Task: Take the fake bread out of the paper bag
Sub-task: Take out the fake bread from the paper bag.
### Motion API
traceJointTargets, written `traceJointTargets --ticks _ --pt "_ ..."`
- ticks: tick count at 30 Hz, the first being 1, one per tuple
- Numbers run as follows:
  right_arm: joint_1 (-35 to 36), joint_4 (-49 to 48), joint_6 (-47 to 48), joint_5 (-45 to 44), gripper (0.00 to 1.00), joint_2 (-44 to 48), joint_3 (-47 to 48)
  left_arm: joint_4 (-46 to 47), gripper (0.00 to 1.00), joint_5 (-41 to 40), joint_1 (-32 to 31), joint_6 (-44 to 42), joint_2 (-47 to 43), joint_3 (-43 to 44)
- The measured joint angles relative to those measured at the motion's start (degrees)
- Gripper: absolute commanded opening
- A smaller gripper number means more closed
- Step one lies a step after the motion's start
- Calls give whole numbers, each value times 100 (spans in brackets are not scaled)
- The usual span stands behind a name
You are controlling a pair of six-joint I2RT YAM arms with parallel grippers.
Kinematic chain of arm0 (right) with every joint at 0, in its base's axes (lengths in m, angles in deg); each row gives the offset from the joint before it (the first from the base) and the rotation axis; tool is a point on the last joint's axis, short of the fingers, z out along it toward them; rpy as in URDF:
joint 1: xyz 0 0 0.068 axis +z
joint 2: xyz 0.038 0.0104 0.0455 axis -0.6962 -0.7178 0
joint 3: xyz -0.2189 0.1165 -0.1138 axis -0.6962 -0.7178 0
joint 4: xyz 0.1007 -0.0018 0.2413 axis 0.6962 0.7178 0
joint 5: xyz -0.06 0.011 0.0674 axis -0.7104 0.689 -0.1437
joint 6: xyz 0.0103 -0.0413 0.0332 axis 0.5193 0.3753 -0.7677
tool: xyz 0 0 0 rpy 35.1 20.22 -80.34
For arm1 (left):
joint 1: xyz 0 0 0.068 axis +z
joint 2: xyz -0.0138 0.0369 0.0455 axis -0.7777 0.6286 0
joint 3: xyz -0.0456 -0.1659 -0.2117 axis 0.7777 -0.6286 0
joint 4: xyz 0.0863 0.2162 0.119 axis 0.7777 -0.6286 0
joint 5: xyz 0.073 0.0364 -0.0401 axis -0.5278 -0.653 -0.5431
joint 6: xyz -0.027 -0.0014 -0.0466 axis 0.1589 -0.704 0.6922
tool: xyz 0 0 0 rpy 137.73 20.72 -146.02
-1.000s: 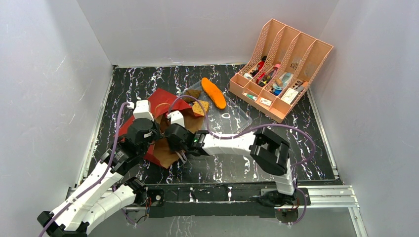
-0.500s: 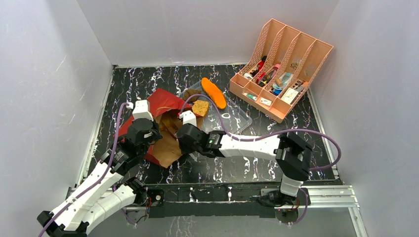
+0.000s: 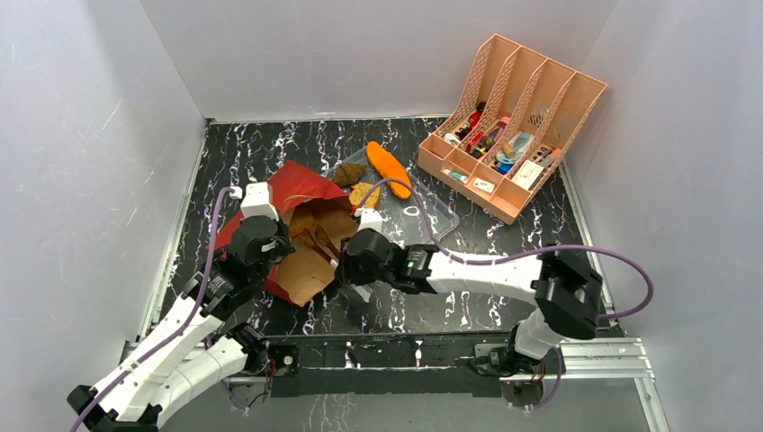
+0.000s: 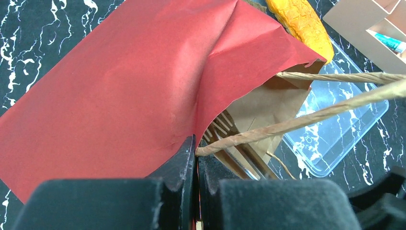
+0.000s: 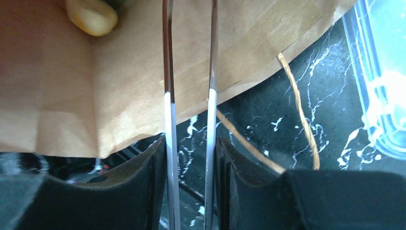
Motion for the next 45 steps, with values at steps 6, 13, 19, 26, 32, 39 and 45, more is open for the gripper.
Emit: traceJointTargets --ticks 6,13,19,26,32,39,45 --pt "-63 -918 -1078 200 35 776 -804 0 0 2 0 -26 -20 0" --pt "-79 -1716 -2299 497 35 887 -1335 -2 0 2 0 -27 -72 0" --pt "-79 -2447 -3278 750 36 764 -1610 -2 0 4 0 -24 -81 0" --pt "-77 -2920 -4213 828 38 546 -1871 -2 0 5 0 -24 -79 0" --pt "-77 -3083 -4621 690 39 516 -1944 0 0 9 0 -26 -79 0" --pt "-77 -3372 -4897 641 41 115 -1944 2 0 26 0 -24 -79 0" --pt "-77 -3407 -5000 571 42 -69 -1887 4 0 53 0 -28 -81 0"
